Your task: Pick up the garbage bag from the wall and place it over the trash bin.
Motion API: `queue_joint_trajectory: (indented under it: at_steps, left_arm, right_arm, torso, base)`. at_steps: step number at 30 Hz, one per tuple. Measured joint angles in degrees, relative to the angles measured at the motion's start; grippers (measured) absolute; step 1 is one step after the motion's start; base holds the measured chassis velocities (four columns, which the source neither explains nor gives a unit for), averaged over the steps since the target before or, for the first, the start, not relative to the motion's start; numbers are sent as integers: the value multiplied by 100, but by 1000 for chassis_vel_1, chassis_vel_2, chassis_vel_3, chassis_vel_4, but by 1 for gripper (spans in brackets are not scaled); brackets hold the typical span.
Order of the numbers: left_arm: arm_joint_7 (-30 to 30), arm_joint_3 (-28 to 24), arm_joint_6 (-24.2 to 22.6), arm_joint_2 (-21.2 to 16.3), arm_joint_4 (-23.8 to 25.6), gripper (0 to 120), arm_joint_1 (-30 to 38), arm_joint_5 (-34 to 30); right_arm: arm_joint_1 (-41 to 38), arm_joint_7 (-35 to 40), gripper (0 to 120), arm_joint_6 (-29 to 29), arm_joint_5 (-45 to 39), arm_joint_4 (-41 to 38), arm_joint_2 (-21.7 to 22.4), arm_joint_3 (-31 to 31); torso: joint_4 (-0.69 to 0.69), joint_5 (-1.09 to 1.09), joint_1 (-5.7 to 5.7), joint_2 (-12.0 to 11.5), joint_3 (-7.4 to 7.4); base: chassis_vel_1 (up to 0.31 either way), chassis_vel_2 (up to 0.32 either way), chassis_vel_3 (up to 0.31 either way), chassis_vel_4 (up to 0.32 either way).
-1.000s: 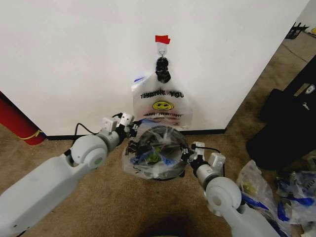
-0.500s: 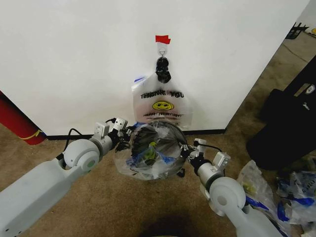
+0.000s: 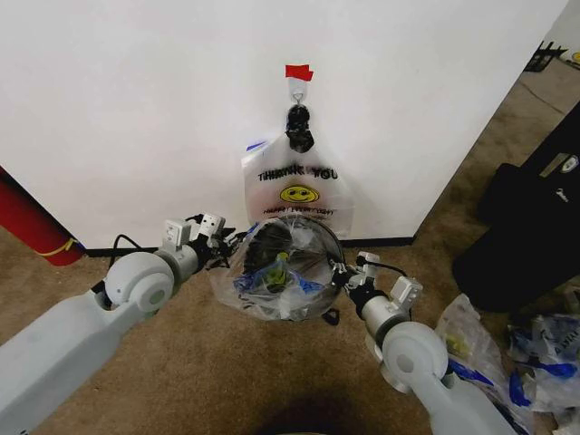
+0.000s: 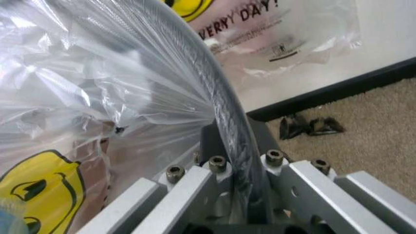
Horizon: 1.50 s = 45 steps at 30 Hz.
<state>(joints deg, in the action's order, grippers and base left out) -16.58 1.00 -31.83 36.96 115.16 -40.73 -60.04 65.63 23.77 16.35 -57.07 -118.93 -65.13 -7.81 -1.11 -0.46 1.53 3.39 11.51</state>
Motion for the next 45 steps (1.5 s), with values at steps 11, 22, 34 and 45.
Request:
queue_joint_trajectory:
  at_steps: [11,22,34,45]
  left_arm:
    - [-817,307,41,184,864,84,-349,392]
    - [-200,-240,-343,39,2136,99,-568,629]
    - [-285,-661,-614,259,1728,67,-491,616]
    - [-275,-826,-603,307,1468,26,-433,750]
  right_arm:
    - [101,376,0,123,44,147,-140,-145]
    - [97,453,0,165,129,143,-159,-143]
    - [109,445,0,189,148,95,-152,-134]
    - [66,457,0,211,111,34,-92,-109]
  torso:
    - [-3,1,0,0,0]
    - [1,0,-1,0,0]
    - [0,0,0,0,0]
    - [0,0,0,0,0]
  base:
    - [0,0,0,0]
    - [0,0,0,0]
    - [0,0,0,0]
    - [0,0,0,0]
